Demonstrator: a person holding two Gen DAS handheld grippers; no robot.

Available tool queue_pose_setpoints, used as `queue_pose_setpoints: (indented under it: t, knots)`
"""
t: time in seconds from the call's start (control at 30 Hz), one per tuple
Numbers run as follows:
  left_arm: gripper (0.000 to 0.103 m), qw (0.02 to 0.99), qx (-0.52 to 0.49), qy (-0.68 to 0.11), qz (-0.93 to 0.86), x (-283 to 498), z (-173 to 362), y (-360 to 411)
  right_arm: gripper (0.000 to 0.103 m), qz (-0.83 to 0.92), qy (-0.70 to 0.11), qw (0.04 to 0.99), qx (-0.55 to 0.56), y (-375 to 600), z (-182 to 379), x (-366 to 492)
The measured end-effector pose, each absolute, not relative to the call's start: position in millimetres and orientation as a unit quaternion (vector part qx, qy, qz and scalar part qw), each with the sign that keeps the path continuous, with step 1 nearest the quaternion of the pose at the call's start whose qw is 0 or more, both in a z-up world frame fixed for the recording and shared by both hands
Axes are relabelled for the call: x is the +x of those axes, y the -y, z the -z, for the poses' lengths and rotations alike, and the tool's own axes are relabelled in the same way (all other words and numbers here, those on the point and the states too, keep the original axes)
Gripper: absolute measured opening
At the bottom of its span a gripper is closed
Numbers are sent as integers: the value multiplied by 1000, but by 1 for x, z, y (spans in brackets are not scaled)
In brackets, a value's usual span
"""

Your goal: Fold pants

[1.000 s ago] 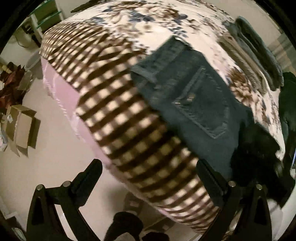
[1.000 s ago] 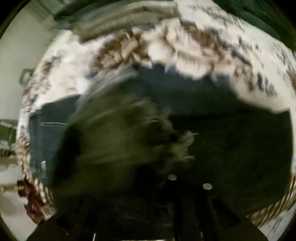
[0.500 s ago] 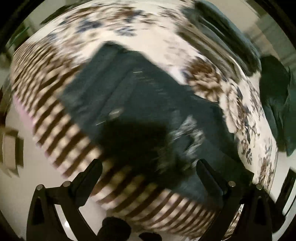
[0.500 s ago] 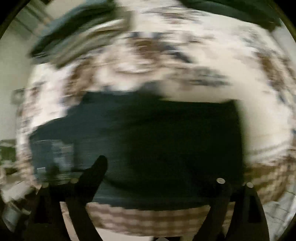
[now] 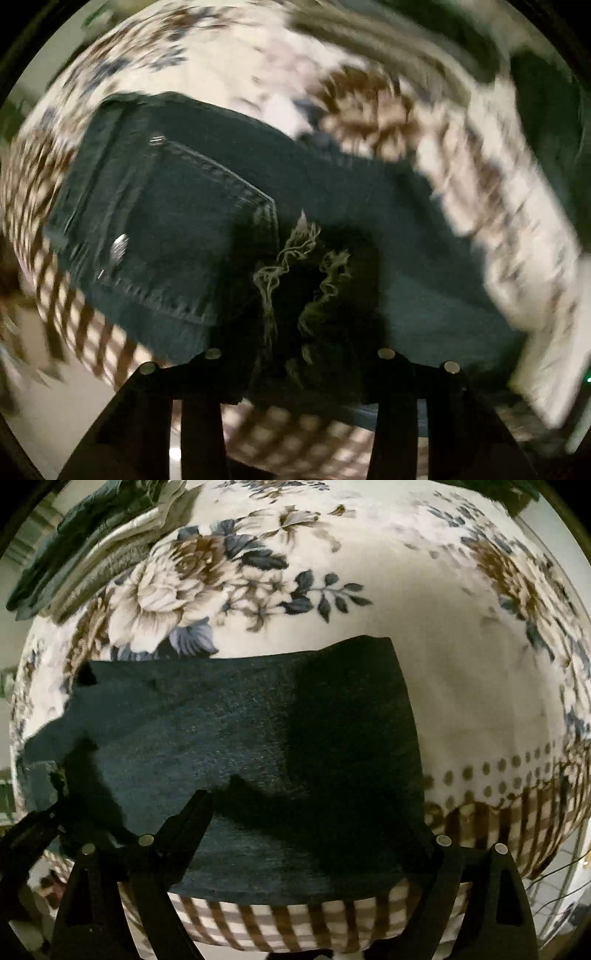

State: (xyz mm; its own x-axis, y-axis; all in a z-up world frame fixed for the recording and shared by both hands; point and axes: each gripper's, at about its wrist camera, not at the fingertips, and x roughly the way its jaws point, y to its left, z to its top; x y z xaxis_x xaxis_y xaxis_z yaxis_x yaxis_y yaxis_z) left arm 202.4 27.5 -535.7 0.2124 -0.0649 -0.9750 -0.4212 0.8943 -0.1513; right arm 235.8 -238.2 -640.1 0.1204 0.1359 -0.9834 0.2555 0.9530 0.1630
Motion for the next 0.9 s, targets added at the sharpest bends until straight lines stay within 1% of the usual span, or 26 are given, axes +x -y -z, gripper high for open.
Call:
queue_pose_setpoints:
  t: [0.1,0.17,0.23,0.33,0.4,0.43,0.47,0.6,0.73,0.83,0.9]
  knots:
    - [39,745,-289,-589,-121,183,516,-45,92,37,-662,731,162,244,640,234]
    - [41,714,-357,-591,-113,179,524,-52,92,38,-665,727,167,247,643,235]
    - [41,685,-386,-607,-114,182,543,-50,92,40,-667,724,171,247,647,237]
    - [41,661,-359,-644,-140,194,572,-35,92,45,-669,721,175,248,651,238]
    - [39,667,-320,-655,-151,199,582,-25,92,48,-673,717,172,246,656,240]
    - [29,678,-298,-653,-155,200,580,-21,92,48,-675,716,169,246,657,241]
    - [3,690,-279,-649,-158,201,577,-16,92,49,-677,715,166,244,659,243]
    - [4,748,-234,-606,-136,194,538,-1,92,40,-679,712,177,245,653,242]
    - [4,766,-238,-584,-126,182,516,-6,92,24,-681,710,179,243,646,239]
    - [4,756,-248,-591,-134,173,530,-20,92,16,-687,711,153,232,647,239]
    - [4,739,-257,-605,-148,173,556,-28,92,9,-692,710,130,222,650,238]
